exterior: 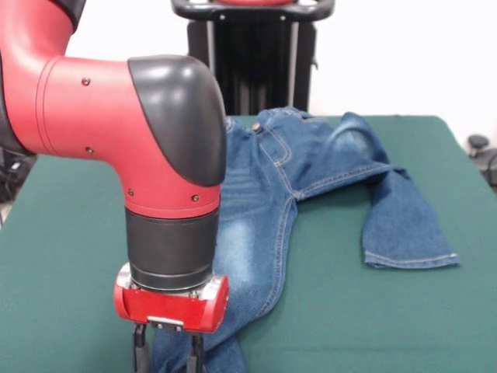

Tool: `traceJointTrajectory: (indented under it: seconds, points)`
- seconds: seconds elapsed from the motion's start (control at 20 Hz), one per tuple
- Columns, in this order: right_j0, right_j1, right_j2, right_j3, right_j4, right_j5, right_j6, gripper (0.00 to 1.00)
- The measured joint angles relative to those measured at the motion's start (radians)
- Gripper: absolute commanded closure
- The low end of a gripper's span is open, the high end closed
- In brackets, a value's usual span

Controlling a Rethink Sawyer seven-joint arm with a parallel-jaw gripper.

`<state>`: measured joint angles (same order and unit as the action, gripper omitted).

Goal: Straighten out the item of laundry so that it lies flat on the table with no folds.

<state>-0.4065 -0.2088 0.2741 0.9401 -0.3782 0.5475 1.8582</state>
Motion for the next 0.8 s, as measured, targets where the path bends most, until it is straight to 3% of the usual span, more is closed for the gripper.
traceJointTrajectory:
  seconds: [0.4, 0.8]
  points:
    - [0.036, -0.013, -0.006, 0.001, 0.007, 0.002, 0.000, 0.00]
    - [0.136, -0.103, -0.046, 0.035, 0.065, 0.070, 0.000, 0.00]
